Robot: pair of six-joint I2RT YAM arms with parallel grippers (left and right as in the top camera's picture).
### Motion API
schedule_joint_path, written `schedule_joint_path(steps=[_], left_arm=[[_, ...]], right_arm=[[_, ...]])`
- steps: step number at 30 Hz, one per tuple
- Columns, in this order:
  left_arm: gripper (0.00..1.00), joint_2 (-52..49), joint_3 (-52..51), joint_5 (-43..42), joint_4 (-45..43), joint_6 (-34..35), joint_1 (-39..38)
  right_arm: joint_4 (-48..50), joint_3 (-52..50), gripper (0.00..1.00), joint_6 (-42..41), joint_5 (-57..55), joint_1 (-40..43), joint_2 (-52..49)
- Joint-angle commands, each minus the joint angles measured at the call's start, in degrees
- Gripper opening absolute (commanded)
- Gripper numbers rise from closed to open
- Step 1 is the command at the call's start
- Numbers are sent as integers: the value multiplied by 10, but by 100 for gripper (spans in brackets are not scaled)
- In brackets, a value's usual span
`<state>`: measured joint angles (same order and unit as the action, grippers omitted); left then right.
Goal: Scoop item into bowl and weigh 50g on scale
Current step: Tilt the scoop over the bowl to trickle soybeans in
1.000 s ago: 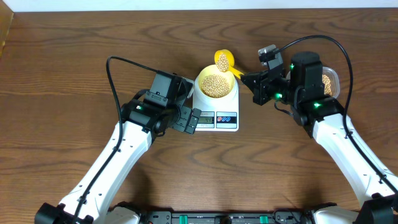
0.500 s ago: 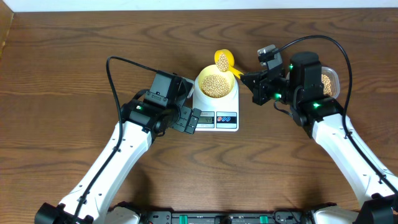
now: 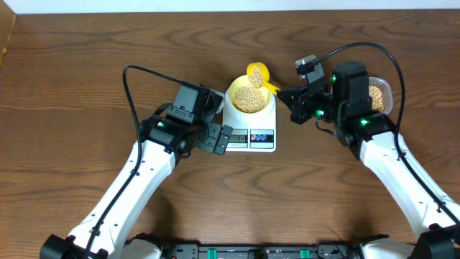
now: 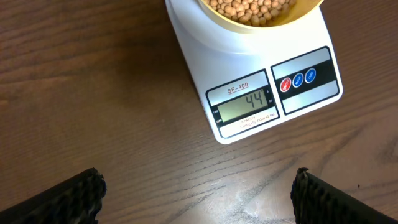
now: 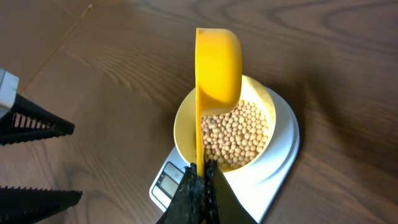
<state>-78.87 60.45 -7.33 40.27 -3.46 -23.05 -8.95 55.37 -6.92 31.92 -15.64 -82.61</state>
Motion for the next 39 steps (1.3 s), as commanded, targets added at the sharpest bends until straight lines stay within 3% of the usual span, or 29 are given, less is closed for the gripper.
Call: schedule_joint_path(steps=[1,21,29,34,39], left_arm=[[98,2,0,3,1,-8,-1],[98,2,0,3,1,-8,-1],[98,2,0,3,1,-8,-1],[98,2,0,3,1,-8,-1],[98,2,0,3,1,-8,-1]], right_arm=[[12,0,1,-15,6,-4,0],[41,0,1,-93,5,-5,0],[27,0,1,-75,5,-4,0],[23,0,1,16,-2,-4,0],[19,0,1,19,-10,-6,0]])
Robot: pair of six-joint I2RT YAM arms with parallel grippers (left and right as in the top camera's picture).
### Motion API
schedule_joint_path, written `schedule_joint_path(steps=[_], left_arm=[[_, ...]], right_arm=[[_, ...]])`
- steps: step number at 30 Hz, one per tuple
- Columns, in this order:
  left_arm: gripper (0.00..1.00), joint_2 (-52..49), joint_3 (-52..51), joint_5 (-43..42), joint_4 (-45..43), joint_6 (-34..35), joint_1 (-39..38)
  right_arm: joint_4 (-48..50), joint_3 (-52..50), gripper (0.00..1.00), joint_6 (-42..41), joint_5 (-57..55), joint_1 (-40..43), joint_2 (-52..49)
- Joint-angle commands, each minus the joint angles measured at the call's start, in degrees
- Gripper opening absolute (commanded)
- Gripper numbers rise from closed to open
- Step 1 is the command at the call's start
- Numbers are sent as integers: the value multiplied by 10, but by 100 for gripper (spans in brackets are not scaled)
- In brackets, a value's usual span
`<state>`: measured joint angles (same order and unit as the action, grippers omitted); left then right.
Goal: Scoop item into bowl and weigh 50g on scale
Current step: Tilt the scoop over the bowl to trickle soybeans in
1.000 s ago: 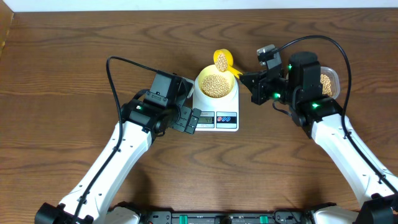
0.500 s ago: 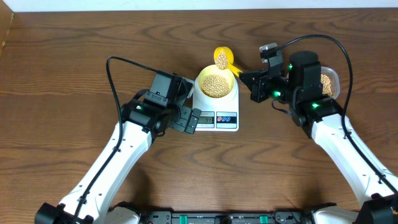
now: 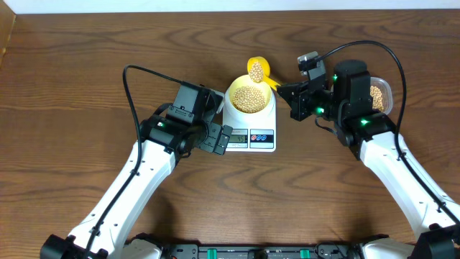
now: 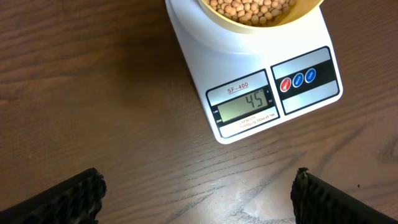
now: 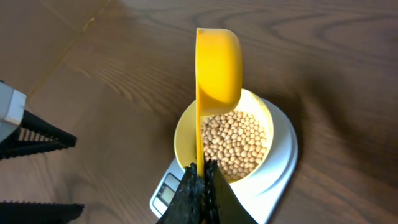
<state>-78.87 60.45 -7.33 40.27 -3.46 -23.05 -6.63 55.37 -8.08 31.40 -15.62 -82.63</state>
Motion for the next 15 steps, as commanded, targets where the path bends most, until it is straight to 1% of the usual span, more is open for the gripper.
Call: schedule_joint_path(steps=[1,9,13,15], left_arm=[[98,2,0,3,1,-8,-1],[98,2,0,3,1,-8,-1],[98,2,0,3,1,-8,-1],[98,2,0,3,1,-8,-1]], right_arm=[[-5,0,1,30,-4,-6,0],[-4,0,1,28,-6,-6,0],[-4,0,1,-19,-2,-6,0],[-1,0,1,-26,15,-6,0]])
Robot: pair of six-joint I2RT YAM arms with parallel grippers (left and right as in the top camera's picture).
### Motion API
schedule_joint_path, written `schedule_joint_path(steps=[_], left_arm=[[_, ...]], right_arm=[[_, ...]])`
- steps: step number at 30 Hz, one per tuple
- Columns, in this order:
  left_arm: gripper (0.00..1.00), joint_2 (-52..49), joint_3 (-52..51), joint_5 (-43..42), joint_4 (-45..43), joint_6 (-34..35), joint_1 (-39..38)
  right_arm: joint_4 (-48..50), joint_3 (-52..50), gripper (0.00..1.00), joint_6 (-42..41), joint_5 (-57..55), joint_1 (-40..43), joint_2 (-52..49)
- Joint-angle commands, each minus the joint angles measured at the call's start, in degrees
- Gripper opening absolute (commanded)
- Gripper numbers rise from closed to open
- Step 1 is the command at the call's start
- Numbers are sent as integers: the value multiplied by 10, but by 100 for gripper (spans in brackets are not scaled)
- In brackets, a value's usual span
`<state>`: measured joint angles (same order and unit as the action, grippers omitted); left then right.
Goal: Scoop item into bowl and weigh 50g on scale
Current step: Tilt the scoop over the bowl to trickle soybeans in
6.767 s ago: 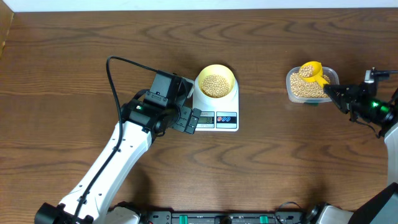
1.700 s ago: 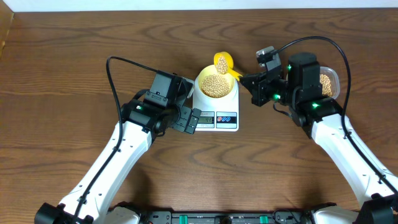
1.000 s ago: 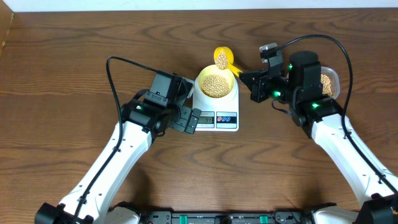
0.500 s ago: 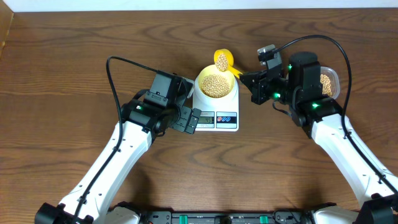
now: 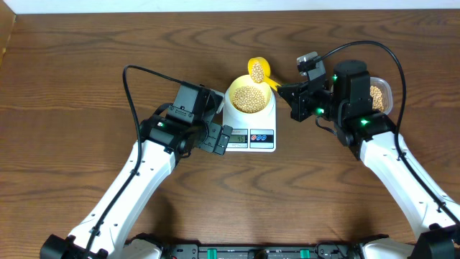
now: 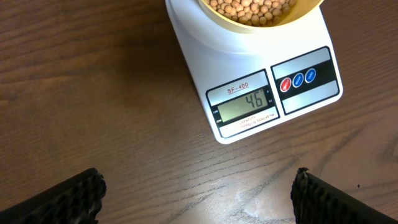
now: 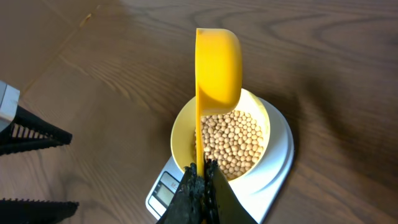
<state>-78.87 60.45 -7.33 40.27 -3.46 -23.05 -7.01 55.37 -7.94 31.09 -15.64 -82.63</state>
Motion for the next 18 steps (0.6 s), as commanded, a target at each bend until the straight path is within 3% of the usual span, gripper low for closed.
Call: schedule_joint_path(steps=[1,18], left_arm=[[98,2,0,3,1,-8,-1],[98,2,0,3,1,-8,-1]], right_arm=[[5,0,1,-27,24,-6,0],[23,0,1,-20,25,-7,4]])
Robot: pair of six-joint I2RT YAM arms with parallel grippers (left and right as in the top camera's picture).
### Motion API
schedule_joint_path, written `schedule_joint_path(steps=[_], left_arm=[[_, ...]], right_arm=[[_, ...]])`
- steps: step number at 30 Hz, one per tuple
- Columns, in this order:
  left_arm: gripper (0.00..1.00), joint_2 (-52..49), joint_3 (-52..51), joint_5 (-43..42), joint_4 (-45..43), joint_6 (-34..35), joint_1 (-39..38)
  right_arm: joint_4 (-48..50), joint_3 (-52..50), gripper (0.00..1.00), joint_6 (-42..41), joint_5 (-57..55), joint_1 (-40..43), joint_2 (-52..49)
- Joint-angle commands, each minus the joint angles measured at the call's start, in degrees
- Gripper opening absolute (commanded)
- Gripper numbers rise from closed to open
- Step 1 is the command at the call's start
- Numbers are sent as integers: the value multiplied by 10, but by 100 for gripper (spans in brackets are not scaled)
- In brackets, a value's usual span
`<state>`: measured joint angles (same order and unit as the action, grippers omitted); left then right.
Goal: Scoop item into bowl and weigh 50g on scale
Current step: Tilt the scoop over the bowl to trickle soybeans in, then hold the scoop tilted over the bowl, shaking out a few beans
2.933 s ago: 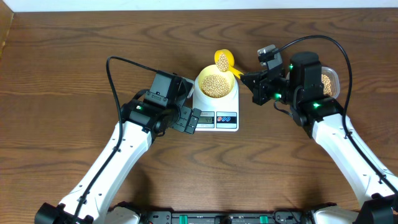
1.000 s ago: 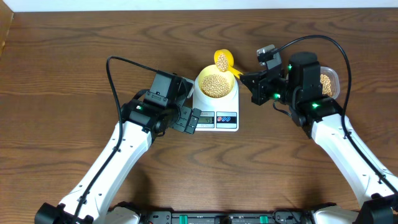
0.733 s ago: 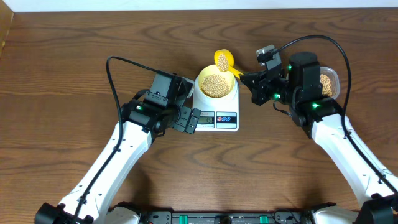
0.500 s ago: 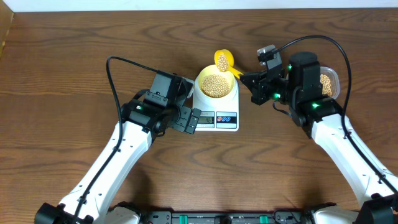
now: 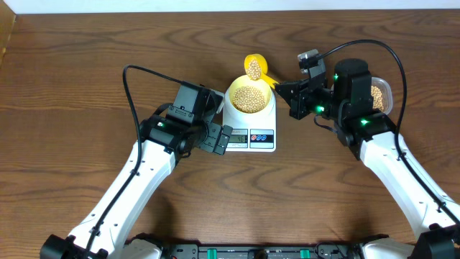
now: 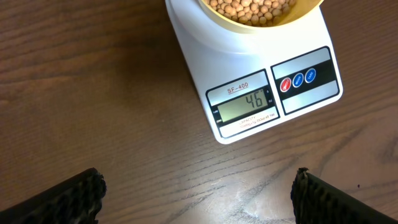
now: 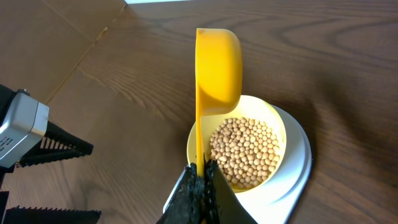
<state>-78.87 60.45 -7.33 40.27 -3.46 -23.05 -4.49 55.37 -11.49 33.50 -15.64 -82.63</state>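
A yellow bowl [image 5: 249,98] of soybeans stands on the white scale [image 5: 250,129]; its display [image 6: 246,103] reads 46. My right gripper [image 7: 203,171] is shut on the handle of a yellow scoop [image 7: 218,65], held on edge above the bowl's far rim. In the overhead view the scoop [image 5: 254,68] still holds some beans, just behind the bowl [image 7: 245,152]. My left gripper [image 6: 198,196] is open, hanging over bare table in front of the scale, its fingers [image 6: 68,196] wide apart.
A clear container of soybeans [image 5: 379,95] sits at the right, partly behind my right arm. A cable loops over the table behind the left arm. Bare wood surrounds the scale on all sides.
The scoop and right gripper have shifted slightly up and away behind the bowl. The display still reads 46. The left arm has not moved.
The scoop was tipped over the bowl with the scale reading 44. Then it read 45, then 46, as the scoop stayed tilted at the bowl's far rim. Now the scoop sits a little farther back, reading 46. The left gripper stayed open throughout.
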Motion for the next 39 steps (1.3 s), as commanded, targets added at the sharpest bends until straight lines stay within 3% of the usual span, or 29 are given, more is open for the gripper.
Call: schedule_joint_path(steps=[1,8,16,21,34,39], left_arm=[[98,2,0,3,1,-8,-1],[98,2,0,3,1,-8,-1],[98,2,0,3,1,-8,-1],[98,2,0,3,1,-8,-1],[98,2,0,3,1,-8,-1],[98,2,0,3,1,-8,-1]], right_arm=[[-9,0,1,36,-7,-8,4],[-17,0,1,53,-44,-13,4],[-17,0,1,-1,-32,-13,5],[-23,0,1,75,-34,-13,4],[-26,0,1,89,-32,-17,4],[-23,0,1,39,-31,-17,5]])
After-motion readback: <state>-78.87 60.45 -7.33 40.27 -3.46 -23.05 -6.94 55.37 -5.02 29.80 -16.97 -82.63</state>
